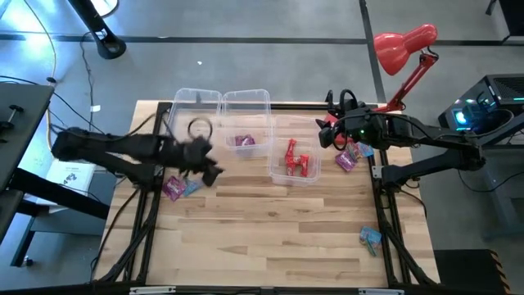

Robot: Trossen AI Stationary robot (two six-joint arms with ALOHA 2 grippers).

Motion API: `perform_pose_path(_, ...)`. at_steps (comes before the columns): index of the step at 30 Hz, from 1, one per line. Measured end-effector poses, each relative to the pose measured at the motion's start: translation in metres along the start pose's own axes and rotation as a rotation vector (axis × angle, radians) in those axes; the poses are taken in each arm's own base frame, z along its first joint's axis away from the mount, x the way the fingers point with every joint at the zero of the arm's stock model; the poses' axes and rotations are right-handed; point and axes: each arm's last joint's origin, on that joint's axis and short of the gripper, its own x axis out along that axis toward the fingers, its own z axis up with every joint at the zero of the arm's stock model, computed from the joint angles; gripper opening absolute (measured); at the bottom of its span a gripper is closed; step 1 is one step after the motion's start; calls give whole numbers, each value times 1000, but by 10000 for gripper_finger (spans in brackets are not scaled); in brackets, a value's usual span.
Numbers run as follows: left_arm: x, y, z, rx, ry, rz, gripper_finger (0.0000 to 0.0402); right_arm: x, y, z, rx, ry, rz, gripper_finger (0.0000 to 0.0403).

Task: Sort candy
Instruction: Put the left violet candy into the top center transparent bin

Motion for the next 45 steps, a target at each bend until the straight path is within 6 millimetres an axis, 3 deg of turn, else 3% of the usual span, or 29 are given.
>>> perform_pose_path(5,-4,11,-49,-104,333,328,211,0,0,0,0,0,0,259)
perform_pose_path(8,3,19,-70,-131,521,519,210,0,0,0,0,0,0,259)
perform_pose_path(17,58,44,-121,-98,713,579,210,0,0,0,0,-5,-7,259)
perform_pose_path(26,79,47,-130,-82,591,744,210,0,0,0,16,-5,-7,259)
perform_pose_path(35,93,56,-146,-203,566,796,204,0,0,0,22,-3,-6,259)
perform_pose_path(38,90,47,-140,-223,536,712,187,0,0,0,20,-2,-5,259)
perform_pose_path(41,95,25,-129,-311,475,484,165,0,0,0,19,-2,-4,259)
perform_pose_path(45,100,11,-124,-371,426,293,143,0,0,-1,15,4,-7,259)
